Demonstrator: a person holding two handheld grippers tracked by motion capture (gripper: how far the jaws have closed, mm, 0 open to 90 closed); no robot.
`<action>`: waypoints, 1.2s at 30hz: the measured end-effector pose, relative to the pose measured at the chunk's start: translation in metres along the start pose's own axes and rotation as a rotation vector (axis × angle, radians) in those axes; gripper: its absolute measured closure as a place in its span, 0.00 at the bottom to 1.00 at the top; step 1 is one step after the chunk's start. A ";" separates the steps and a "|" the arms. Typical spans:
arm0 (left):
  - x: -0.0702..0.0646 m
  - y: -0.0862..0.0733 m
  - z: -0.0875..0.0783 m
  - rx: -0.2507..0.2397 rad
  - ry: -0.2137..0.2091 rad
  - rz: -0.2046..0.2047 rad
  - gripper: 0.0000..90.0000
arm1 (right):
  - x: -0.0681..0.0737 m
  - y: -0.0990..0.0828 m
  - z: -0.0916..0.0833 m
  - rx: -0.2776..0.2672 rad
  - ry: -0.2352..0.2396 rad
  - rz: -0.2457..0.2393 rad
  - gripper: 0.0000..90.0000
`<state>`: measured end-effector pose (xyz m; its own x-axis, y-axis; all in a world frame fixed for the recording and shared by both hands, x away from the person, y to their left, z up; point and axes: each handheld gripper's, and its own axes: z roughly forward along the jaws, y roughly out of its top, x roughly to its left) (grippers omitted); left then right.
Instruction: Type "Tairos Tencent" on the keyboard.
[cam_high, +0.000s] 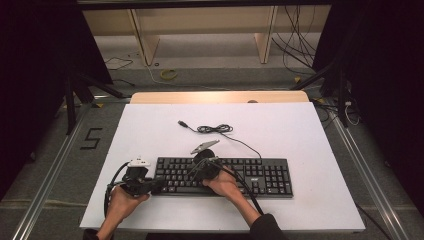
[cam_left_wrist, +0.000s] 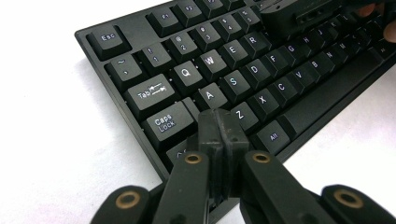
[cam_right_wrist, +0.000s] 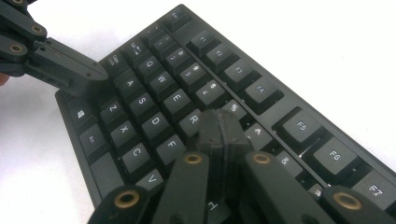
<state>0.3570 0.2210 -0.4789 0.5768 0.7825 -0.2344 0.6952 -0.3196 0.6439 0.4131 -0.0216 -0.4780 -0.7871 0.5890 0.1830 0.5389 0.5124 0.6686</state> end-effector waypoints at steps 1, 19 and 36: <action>0.000 0.000 0.000 0.000 0.000 0.003 0.99 | 0.000 0.000 0.000 0.000 -0.001 0.002 1.00; -0.003 0.005 -0.009 -0.091 -0.050 0.003 0.84 | -0.002 0.001 -0.021 -0.071 0.025 0.023 0.89; -0.002 0.010 -0.011 -0.134 -0.060 -0.019 0.64 | -0.007 -0.001 -0.038 -0.115 0.045 0.038 0.74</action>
<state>0.3577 0.2221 -0.4644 0.5917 0.7530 -0.2879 0.6450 -0.2279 0.7294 0.4061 -0.0503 -0.4525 -0.7808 0.5768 0.2402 0.5327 0.4135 0.7385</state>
